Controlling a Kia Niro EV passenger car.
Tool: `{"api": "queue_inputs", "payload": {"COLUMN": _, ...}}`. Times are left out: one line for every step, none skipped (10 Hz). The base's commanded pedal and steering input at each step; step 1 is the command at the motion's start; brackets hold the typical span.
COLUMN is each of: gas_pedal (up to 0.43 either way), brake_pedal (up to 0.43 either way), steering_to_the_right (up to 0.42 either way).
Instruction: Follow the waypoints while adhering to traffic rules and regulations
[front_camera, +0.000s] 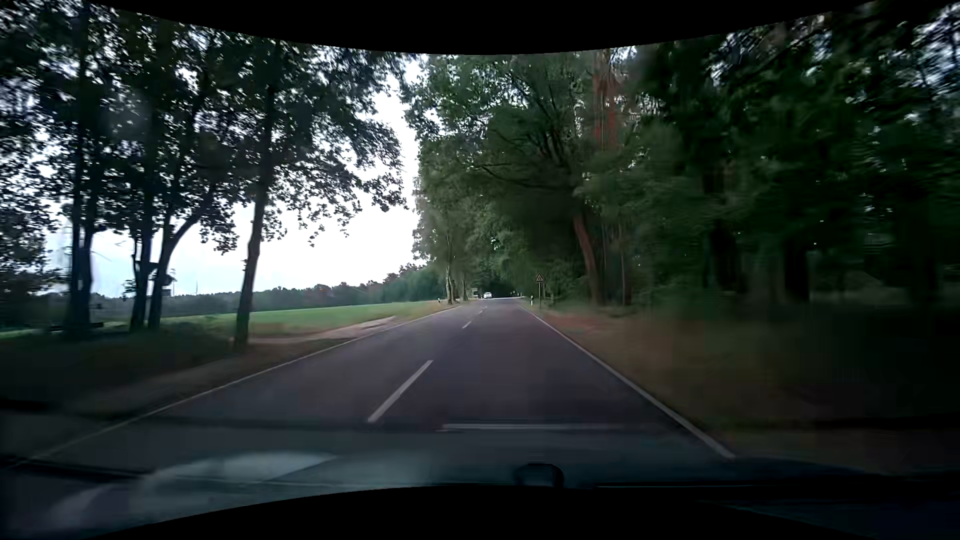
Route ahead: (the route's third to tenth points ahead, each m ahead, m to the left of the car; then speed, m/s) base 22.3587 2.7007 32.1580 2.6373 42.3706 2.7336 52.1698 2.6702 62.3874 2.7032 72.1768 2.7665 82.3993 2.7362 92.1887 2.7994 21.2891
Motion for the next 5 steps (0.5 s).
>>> {"api": "queue_inputs", "payload": {"gas_pedal": 0.000, "brake_pedal": 0.000, "steering_to_the_right": -0.003}}
{"api": "queue_inputs", "payload": {"gas_pedal": 0.000, "brake_pedal": 0.000, "steering_to_the_right": -0.003}}
{"api": "queue_inputs", "payload": {"gas_pedal": 0.000, "brake_pedal": 0.000, "steering_to_the_right": -0.003}}
{"api": "queue_inputs", "payload": {"gas_pedal": 0.000, "brake_pedal": 0.000, "steering_to_the_right": -0.003}}
{"api": "queue_inputs", "payload": {"gas_pedal": 0.000, "brake_pedal": 0.000, "steering_to_the_right": -0.003}}
